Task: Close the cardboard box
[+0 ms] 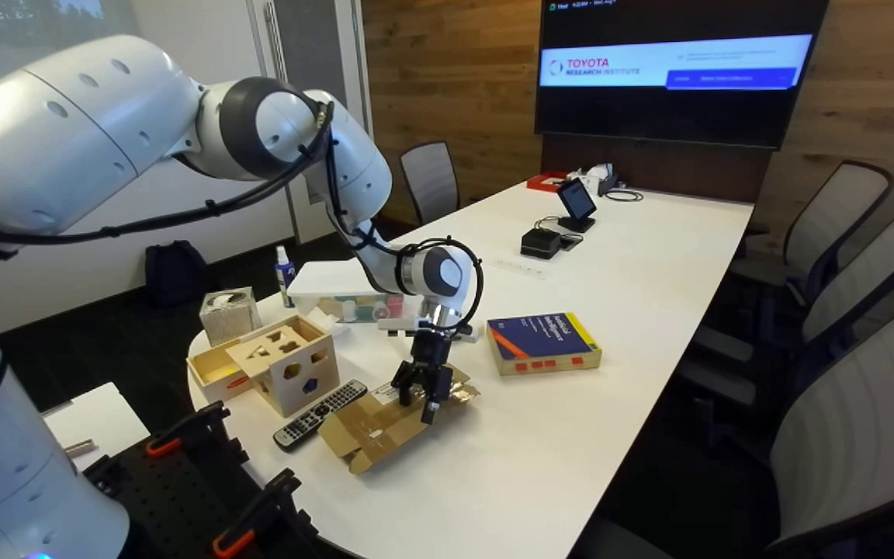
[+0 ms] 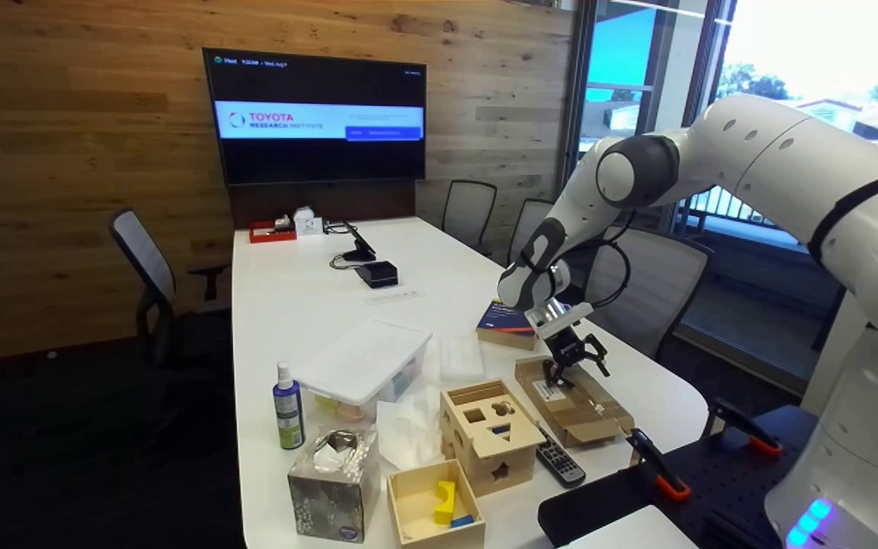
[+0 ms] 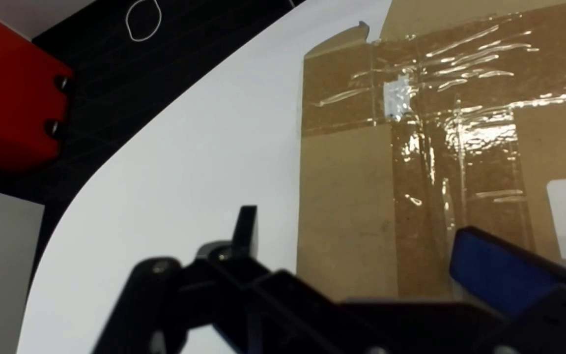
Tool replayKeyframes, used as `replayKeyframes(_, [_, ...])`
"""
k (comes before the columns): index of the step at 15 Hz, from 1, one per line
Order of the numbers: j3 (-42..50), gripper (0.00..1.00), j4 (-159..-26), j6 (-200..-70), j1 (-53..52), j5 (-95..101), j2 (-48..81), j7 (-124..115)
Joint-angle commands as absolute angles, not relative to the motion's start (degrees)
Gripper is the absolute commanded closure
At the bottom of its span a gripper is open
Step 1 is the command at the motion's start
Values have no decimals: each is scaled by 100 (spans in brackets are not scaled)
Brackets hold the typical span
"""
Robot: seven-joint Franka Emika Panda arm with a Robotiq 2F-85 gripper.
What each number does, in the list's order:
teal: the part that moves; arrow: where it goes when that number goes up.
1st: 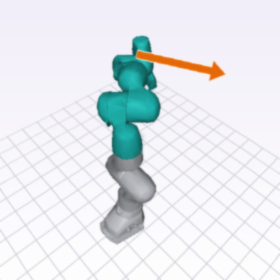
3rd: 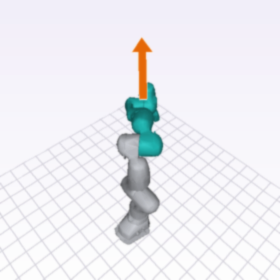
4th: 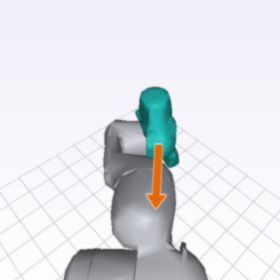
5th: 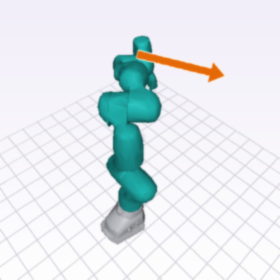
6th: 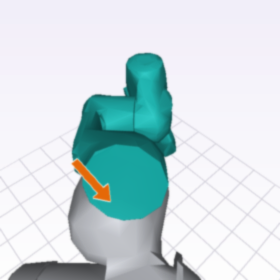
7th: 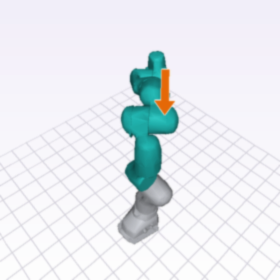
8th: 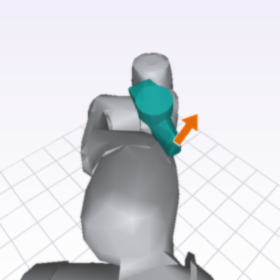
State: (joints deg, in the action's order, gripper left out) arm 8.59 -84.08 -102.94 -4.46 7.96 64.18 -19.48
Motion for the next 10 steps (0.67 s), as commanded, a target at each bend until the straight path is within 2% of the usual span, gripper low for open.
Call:
replayKeyframes(1, [1066, 0, -8576, -10025, -692, 1132, 5865, -2082])
replayKeyframes(6, [1140, 0, -9055, -9498, -846, 1749, 4687, -1985])
replayKeyframes(10, [949, 0, -9614, -9574, -909, 2255, 3532, -1768])
